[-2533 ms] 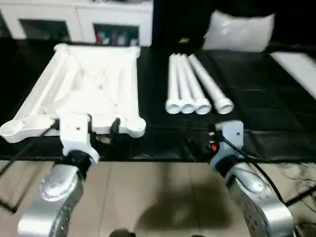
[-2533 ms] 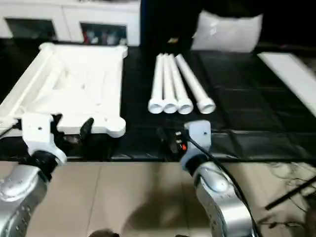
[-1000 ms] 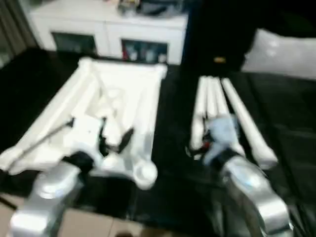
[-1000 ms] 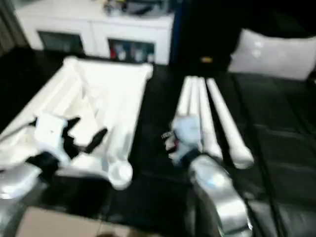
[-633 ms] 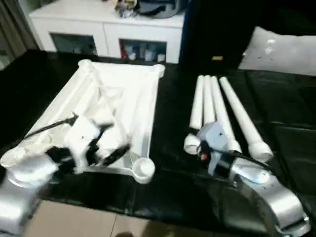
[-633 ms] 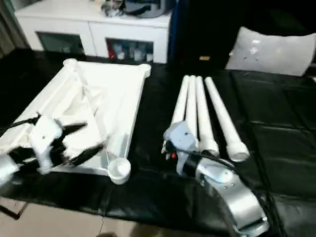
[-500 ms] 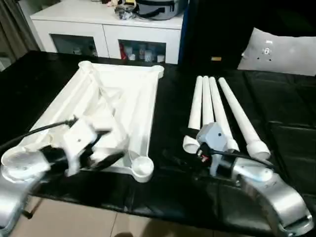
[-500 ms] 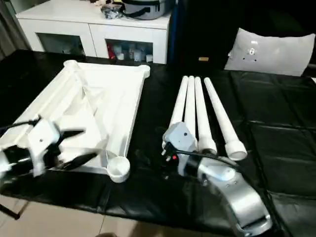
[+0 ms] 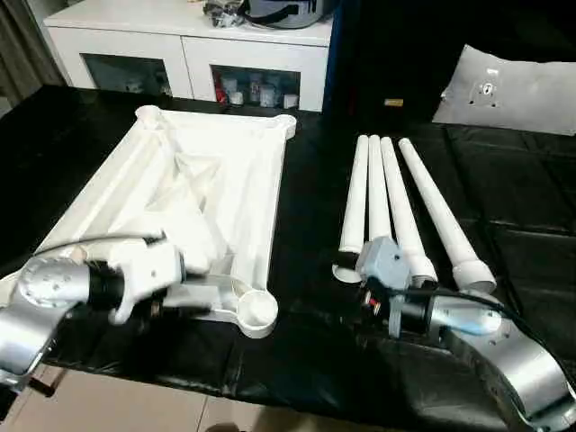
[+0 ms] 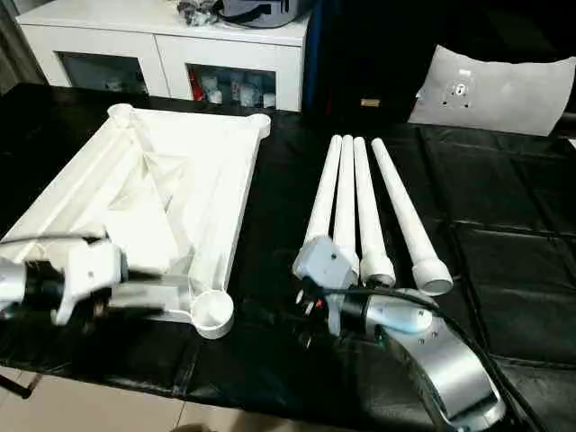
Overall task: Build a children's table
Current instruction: Move table base
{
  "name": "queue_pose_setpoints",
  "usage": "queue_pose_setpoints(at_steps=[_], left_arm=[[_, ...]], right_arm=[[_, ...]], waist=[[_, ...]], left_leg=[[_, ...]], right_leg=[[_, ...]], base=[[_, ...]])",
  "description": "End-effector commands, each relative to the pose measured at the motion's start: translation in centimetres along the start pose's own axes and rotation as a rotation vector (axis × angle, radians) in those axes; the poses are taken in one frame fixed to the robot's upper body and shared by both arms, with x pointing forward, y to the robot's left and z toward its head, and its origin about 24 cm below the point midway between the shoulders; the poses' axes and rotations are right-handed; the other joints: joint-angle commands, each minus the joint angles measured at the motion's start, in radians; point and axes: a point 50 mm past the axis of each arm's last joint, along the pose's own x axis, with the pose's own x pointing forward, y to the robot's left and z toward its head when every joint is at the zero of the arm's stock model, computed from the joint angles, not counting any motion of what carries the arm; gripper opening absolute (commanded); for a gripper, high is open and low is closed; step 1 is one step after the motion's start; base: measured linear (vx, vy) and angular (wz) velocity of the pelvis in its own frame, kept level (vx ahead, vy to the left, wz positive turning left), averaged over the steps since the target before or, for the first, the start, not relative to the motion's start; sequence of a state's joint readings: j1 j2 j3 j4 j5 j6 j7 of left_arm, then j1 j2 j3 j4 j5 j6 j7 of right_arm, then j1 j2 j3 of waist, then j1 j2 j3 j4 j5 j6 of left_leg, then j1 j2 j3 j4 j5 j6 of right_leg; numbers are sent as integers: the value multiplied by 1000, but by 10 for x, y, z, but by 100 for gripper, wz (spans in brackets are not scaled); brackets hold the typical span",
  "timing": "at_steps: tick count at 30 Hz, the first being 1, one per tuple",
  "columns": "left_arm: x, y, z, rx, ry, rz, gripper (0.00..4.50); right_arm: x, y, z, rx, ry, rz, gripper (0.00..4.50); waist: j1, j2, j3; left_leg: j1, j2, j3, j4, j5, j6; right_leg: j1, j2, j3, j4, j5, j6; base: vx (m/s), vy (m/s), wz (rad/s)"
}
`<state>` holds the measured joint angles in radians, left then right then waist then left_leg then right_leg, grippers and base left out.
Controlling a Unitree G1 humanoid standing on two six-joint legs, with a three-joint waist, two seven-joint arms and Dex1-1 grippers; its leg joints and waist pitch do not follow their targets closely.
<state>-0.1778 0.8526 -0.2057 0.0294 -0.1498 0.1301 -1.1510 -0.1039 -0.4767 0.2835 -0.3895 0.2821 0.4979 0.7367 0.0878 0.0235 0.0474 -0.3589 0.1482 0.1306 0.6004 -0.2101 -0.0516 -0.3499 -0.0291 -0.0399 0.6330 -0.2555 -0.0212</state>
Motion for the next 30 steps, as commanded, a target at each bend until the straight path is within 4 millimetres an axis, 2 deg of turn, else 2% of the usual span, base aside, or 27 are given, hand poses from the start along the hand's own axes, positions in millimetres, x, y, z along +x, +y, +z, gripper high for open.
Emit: queue_pose_setpoints(at_steps=[1, 5, 6, 8, 10, 12, 14, 17, 19, 20, 23, 27, 28, 30], left_arm=[[-2, 0, 1, -2, 5, -23, 210], [0, 1, -2, 3, 26, -31, 178], [2, 2, -6, 17, 54, -27, 178], [5, 6, -12, 32, 98, 10, 151], [6, 9, -17, 28, 124, 29, 127], [7, 9, -19, 16, 134, 34, 127], [8, 8, -20, -1, 130, 33, 106], [12, 8, -17, -40, 78, 54, 82], [17, 9, -15, -68, 33, 71, 75], [18, 9, -14, -70, 27, 75, 65], [20, 11, -13, -78, 14, 97, 44], [23, 13, -7, -86, -33, 108, 20], [24, 13, -6, -80, -43, 100, 16], [26, 11, -1, -62, -72, 76, 8]], right_arm=[[0, 6, 1, 13, 1, 29, 450], [1, 7, 1, 17, 3, 32, 450], [2, 7, 1, 19, 4, 32, 450], [3, 7, 2, 20, 1, 31, 450], [4, 7, 3, 27, -2, 28, 450], [5, 7, 3, 30, 0, 27, 450], [6, 7, 3, 33, 3, 31, 450], [7, 8, 1, 38, 12, 32, 450], [8, 7, 2, 55, 3, 26, 450], [8, 7, 3, 63, -3, 22, 450], [9, 6, 4, 75, -10, 7, 450], [10, 2, 5, 96, -14, -39, 450], [10, 0, 6, 97, -17, -58, 450], [10, -8, 5, 97, 18, -190, 450]], waist=[[1, 12, -48], [2, 9, -43], [2, 7, -40], [2, 7, -41], [2, 8, -43], [2, 8, -45], [3, 9, -46], [5, 4, -44], [5, 5, -45], [4, 1, -46], [0, 2, -50], [1, 1, -49], [0, -2, -50], [-1, 2, -49]], left_leg=[[9, 80, -23, -80, -141, 19], [11, 82, -21, -84, -182, 10], [12, 81, -20, -86, -200, 9], [13, 82, -20, -87, -206, 3], [12, 83, -20, -86, -192, 1], [12, 85, -20, -86, -180, -1], [13, 84, -18, -84, -173, 0], [12, 84, -15, -84, -169, 2], [11, 84, -14, -83, -162, 2], [9, 84, -14, -83, -151, 4], [7, 83, -13, -78, -119, 10], [8, 82, -10, -77, -110, 8], [8, 82, -10, -77, -107, 9], [10, 83, -11, -80, -103, 1]], right_leg=[[27, -117, 60, -66, 41, -198], [24, -119, 61, -73, -55, -202], [22, -117, 63, -78, -95, -193], [22, -119, 64, -80, -124, -180], [22, -120, 65, -79, -109, -177], [22, -120, 64, -76, -82, -180], [21, -120, 64, -73, -51, -190], [22, -121, 63, -73, -56, -194], [22, -122, 63, -73, -55, -197], [25, -123, 63, -71, -46, -198], [27, -121, 63, -68, 8, -196], [27, -119, 63, -68, 16, -194], [27, -118, 63, -68, 20, -193], [24, -116, 62, -67, 22, -189]], base=[[0, 0, 0], [0, 0, 0], [0, 0, 0], [0, 0, 0], [0, 0, 0], [0, 0, 0], [0, 0, 0], [0, 0, 0], [0, 0, 0], [0, 0, 0], [0, 0, 0], [0, 0, 0], [0, 0, 0], [0, 0, 0]])
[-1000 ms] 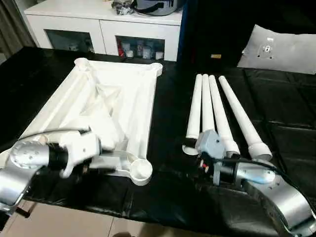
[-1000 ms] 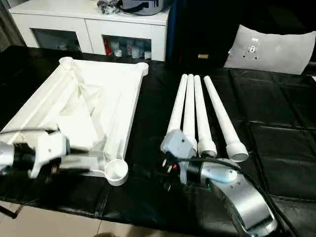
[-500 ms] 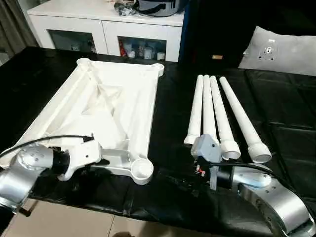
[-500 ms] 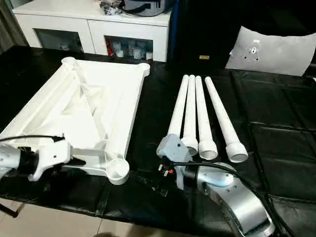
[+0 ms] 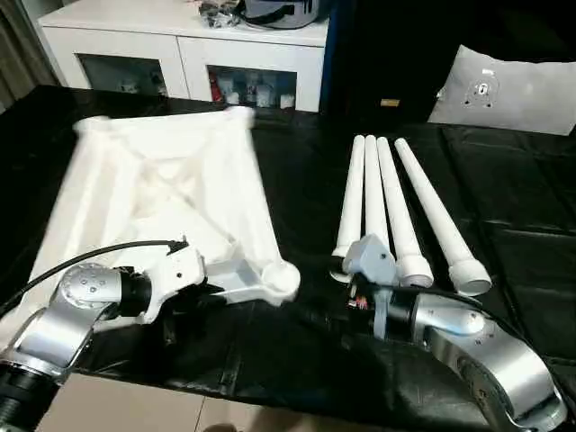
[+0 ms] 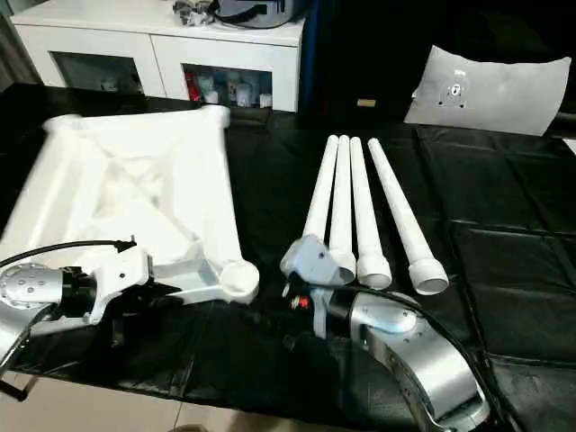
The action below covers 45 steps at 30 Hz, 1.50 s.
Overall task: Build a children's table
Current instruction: Move table base, then pick table leg
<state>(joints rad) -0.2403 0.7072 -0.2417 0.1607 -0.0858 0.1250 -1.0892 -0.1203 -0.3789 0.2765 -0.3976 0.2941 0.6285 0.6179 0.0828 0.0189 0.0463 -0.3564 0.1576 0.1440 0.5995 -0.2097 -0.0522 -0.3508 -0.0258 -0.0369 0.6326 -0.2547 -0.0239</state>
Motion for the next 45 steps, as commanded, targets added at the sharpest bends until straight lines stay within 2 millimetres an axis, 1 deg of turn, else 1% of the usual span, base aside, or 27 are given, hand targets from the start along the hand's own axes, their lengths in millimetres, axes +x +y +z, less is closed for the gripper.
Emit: queue_pose_setpoints(at_steps=[1, 2, 4, 6, 9, 11, 12, 13, 17, 18, 20, 21, 22, 23, 27, 28, 29, 30, 31, 32, 33, 35, 37, 38, 40, 42, 45], left_arm=[[-5, 6, 4, 4, -36, 33, 8], [-4, 7, 7, 32, -39, 59, 8], [-3, 8, 13, 53, -81, 72, 8], [-4, 7, 23, 59, -150, 66, 48], [-8, 6, 31, 62, -202, 81, 65], [-10, 5, 35, 53, -233, 99, 94], [-11, 5, 37, 53, -248, 109, 106], [-11, 5, 37, 53, -248, 109, 113], [-19, 5, 46, -2, -340, 254, 143], [-20, 4, 47, -18, -347, 282, 143], [-22, -3, 49, -90, -368, 371, 148], [-22, -8, 52, -117, -387, 388, 148], [-22, -12, 54, -136, -407, 394, 148], [-22, -17, 56, -147, -418, 400, 148], [-21, -26, 59, -157, -405, 398, 148], [-21, -30, 59, -170, -390, 379, 166], [-21, -32, 59, -176, -389, 370, 166], [-21, -37, 62, -186, -381, 348, 176], [-21, -37, 62, -186, -380, 347, 185], [-21, -40, 65, -185, -368, 350, 193], [-21, -40, 66, -182, -360, 352, 193], [-21, -41, 67, -179, -357, 350, 217], [-20, -42, 68, -181, -348, 355, 233], [-20, -43, 68, -182, -345, 355, 242], [-19, -45, 68, -188, -330, 351, 252], [-19, -47, 69, -192, -320, 346, 278], [-19, -46, 70, -200, -322, 352, 278]], right_arm=[[-3, -9, 5, -19, 17, -105, 450], [-2, -12, 5, 4, 34, -162, 450], [-1, -12, 6, 53, 33, -157, 450], [2, -17, 14, 114, -21, -203, 450], [5, -25, 25, 125, -99, -277, 450], [5, -28, 28, 137, -117, -303, 450], [5, -29, 29, 149, -122, -324, 450], [5, -29, 29, 149, -122, -324, 450], [7, -44, 34, 155, -103, -490, 450], [7, -46, 34, 167, -90, -509, 450], [12, -54, 31, 231, -27, -573, 450], [15, -57, 29, 245, 6, -595, 450], [17, -60, 27, 238, 38, -615, 450], [20, -63, 24, 228, 74, -633, 450], [28, -72, 23, 255, 110, -668, 450], [31, -73, 22, 274, 114, -673, 450], [32, -74, 22, 276, 119, -675, 450], [39, -77, 21, 286, 143, -681, 450], [40, -78, 21, 288, 147, -681, 450], [47, -82, 20, 285, 176, -696, 450], [50, -84, 20, 286, 181, -704, 450], [52, -86, 21, 285, 186, -720, 450], [54, -92, 23, 278, 198, -759, 450], [55, -93, 23, 276, 197, -773, 450], [56, -95, 24, 289, 189, -775, 450], [57, -96, 23, 312, 197, -775, 450], [59, -96, 19, 343, 208, -767, 450]], waist=[[3, 6, -48], [4, 6, -47], [5, 7, -49], [5, 5, -49], [7, 6, -52], [8, 6, -50], [8, 5, -49], [8, 4, -48], [2, 8, -48], [2, 11, -45], [-3, 16, -43], [-9, 12, -43], [-9, 15, -43], [-8, 11, -41], [-4, 7, -42], [-4, 6, -41], [-3, 8, -44], [-3, 1, -49], [-3, 1, -49], [-4, 4, -49], [-5, -2, -46], [-3, 1, -46], [-3, -2, -46], [-2, 1, -47], [-1, -1, -47], [-2, -3, -48], [-1, -2, -49]], left_leg=[[7, 73, -24, -79, -103, -3], [10, 73, -24, -80, -111, -8], [11, 73, -24, -79, -121, -12], [11, 74, -23, -80, -119, -16], [11, 77, -24, -80, -92, -34], [13, 76, -21, -79, -94, -37], [10, 72, -21, -79, -98, -41], [10, 72, -20, -80, -104, -42], [11, 72, -21, -82, -126, -64], [13, 70, -21, -82, -144, -73], [12, 70, -23, -83, -157, -78], [11, 69, -23, -83, -154, -84], [13, 67, -22, -81, -156, -84], [11, 67, -19, -80, -155, -85], [9, 64, -17, -79, -144, -80], [6, 63, -18, -79, -138, -79], [5, 63, -18, -78, -119, -79], [4, 62, -17, -74, -89, -77], [4, 62, -17, -74, -89, -77], [0, 59, -15, -71, -72, -74], [-1, 58, -14, -73, -79, -77], [-1, 59, -14, -73, -87, -79], [1, 60, -12, -72, -87, -80], [1, 59, -12, -72, -81, -83], [-1, 60, -12, -72, -83, -87], [-1, 59, -11, -72, -80, -85], [-2, 59, -12, -71, -71, -86]], right_leg=[[24, -118, 59, -66, 21, -187], [24, -118, 60, -67, 13, -186], [25, -119, 60, -67, 2, -186], [22, -122, 61, -65, 4, -187], [22, -121, 58, -58, 64, -194], [20, -119, 58, -57, 83, -197], [23, -117, 58, -57, 83, -189], [23, -118, 58, -58, 75, -186], [24, -118, 58, -59, 34, -177], [22, -117, 60, -63, -3, -175], [21, -113, 60, -64, -19, -177], [23, -113, 61, -61, -18, -184], [22, -112, 61, -63, -25, -185], [22, -112, 63, -69, -39, -180], [21, -107, 65, -68, -54, -154], [22, -106, 65, -69, -51, -148], [21, -105, 64, -66, -26, -141], [22, -102, 63, -59, 18, -138], [22, -102, 63, -59, 18, -138], [19, -100, 63, -56, 58, -141], [18, -99, 61, -58, 43, -144], [18, -100, 61, -58, 26, -143], [17, -98, 61, -57, 28, -129], [17, -98, 60, -56, 34, -127], [18, -98, 60, -56, 43, -118], [19, -98, 60, -55, 52, -111], [19, -97, 59, -53, 70, -109]], base=[[0, 0, 0], [0, 0, 0], [0, 0, 0], [0, 0, 0], [0, 0, 0], [0, 0, 0], [0, 0, 0], [0, 0, 0], [0, 0, 0], [0, 0, 0], [0, 0, 0], [0, 0, 0], [0, 0, 0], [0, 0, 0], [0, 0, 0], [0, 0, 0], [0, 0, 0], [0, 0, 0], [0, 0, 0], [0, 0, 0], [0, 0, 0], [0, 0, 0], [0, 0, 0], [0, 0, 0], [0, 0, 0], [0, 0, 0], [0, 0, 0]])
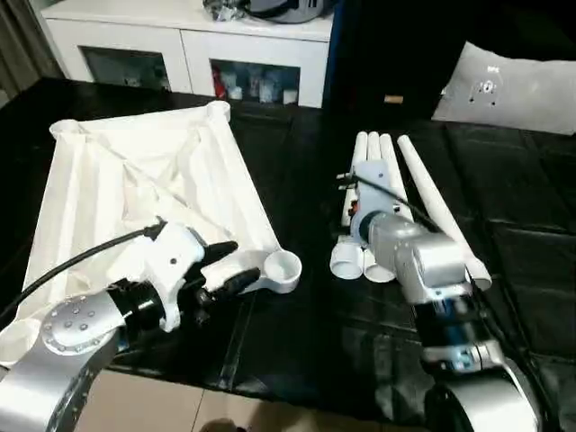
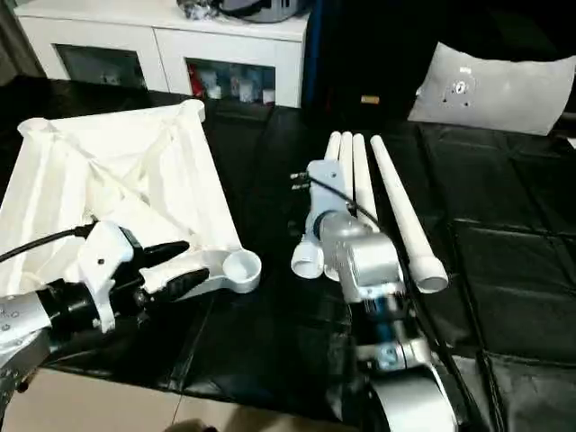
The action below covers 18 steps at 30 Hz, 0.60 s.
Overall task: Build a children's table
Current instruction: Pick table leg
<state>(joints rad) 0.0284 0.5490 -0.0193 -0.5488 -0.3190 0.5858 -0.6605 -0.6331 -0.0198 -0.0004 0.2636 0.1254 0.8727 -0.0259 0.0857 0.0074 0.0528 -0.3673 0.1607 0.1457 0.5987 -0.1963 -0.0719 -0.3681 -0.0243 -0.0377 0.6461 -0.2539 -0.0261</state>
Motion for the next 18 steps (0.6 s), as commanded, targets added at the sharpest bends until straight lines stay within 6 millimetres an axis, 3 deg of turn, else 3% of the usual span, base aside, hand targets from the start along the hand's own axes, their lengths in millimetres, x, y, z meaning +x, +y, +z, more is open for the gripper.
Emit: queue_pose_setpoints(at_steps=[1, 18], left_arm=[[0, -1, 3, 10, 2, 4, 278], [-3, -7, 2, 11, 48, -17, 278]], right_arm=[[3, -1, 0, 20, 11, -8, 450], [20, 5, -18, 155, 188, 59, 450]], waist=[[-5, 7, -55], [-4, 0, -56]], left_leg=[[9, 55, -13, -71, -87, -65], [9, 57, -11, -70, -87, -60]], right_leg=[[37, -98, 60, -67, 68, -107], [36, -101, 58, -64, 54, -121]], base=[[0, 0, 0], [0, 0, 0]])
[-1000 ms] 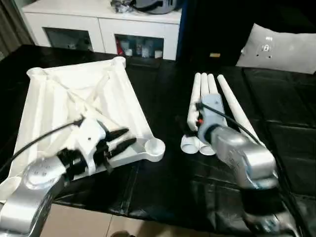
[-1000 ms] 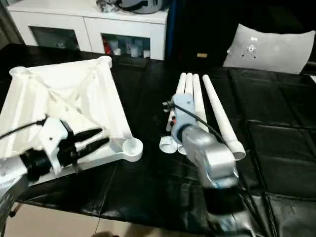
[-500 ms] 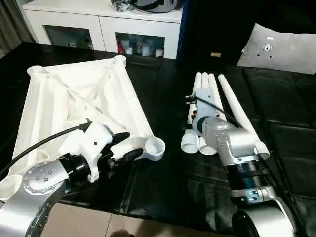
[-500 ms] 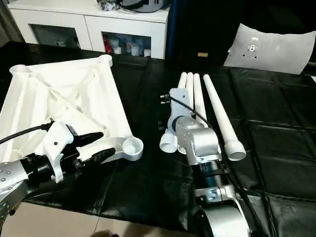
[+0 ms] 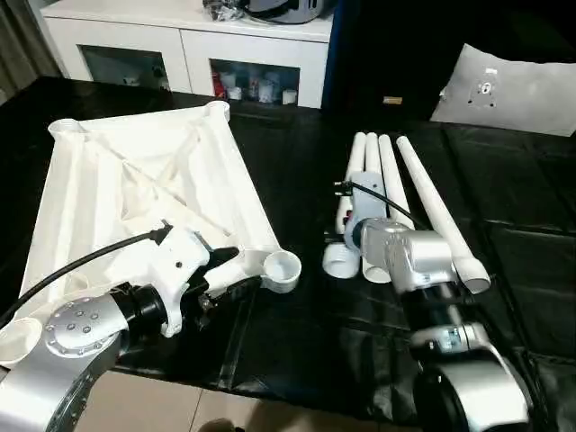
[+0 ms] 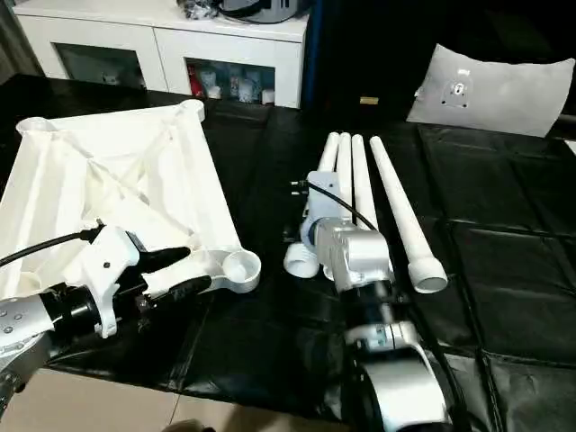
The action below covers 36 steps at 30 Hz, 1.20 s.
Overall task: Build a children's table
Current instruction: Pick table leg
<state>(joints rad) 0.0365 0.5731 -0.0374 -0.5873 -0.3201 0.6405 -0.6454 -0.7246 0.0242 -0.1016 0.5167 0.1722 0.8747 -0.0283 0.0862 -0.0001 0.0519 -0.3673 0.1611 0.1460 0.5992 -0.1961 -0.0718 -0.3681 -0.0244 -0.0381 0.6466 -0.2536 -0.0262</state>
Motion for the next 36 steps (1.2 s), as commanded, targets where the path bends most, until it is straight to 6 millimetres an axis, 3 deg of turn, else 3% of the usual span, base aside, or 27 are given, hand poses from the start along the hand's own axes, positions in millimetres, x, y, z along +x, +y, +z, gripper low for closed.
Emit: queue_pose_setpoints(at_steps=[1, 10, 16, 24, 28, 33, 35, 36], left_arm=[[-2, -3, 2, 13, 4, -7, 282], [-3, -3, 5, 31, 2, -9, 283], [-3, -4, 5, 32, 6, -13, 283], [-4, -3, 4, 38, 11, -12, 283], [-2, -3, 7, 40, 1, -13, 283], [-1, -3, 6, 37, 0, -15, 283], [1, -3, 7, 29, -13, -10, 283], [1, -3, 7, 29, -13, -10, 283]], right_arm=[[2, 0, -1, 27, 28, 22, 432], [7, -3, -2, 58, 55, 46, 365], [8, -5, -3, 64, 53, 42, 307], [10, -2, -2, 74, 35, 49, 250], [10, -3, -1, 93, 21, 42, 226], [11, -4, -1, 112, -1, 36, 202], [7, -1, 9, 170, -123, 94, 195], [7, -1, 9, 170, -123, 94, 194]], waist=[[-4, 8, -55], [-3, 4, -57], [-4, 2, -54], [-2, 10, -56], [-3, 6, -56], [-3, 11, -56], [-2, 16, -57], [-2, 14, -56]], left_leg=[[9, 56, -11, -70, -89, -60], [8, 56, -9, -68, -70, -52], [9, 57, -8, -70, -97, -56], [9, 58, -10, -69, -96, -61], [10, 58, -9, -70, -98, -60], [11, 58, -10, -70, -110, -66], [11, 59, -11, -70, -119, -68], [9, 60, -10, -70, -120, -65]], right_leg=[[36, -101, 58, -66, 48, -121], [38, -101, 57, -64, 69, -132], [35, -102, 57, -69, 23, -132], [34, -102, 56, -66, 36, -135], [34, -101, 56, -66, 41, -136], [34, -101, 55, -66, 28, -136], [33, -103, 56, -66, 31, -135], [34, -104, 57, -68, 38, -134]], base=[[0, 0, 0], [0, 0, 0], [0, 0, 0], [0, 0, 0], [0, 0, 0], [0, 0, 0], [0, 0, 0], [0, 0, 0]])
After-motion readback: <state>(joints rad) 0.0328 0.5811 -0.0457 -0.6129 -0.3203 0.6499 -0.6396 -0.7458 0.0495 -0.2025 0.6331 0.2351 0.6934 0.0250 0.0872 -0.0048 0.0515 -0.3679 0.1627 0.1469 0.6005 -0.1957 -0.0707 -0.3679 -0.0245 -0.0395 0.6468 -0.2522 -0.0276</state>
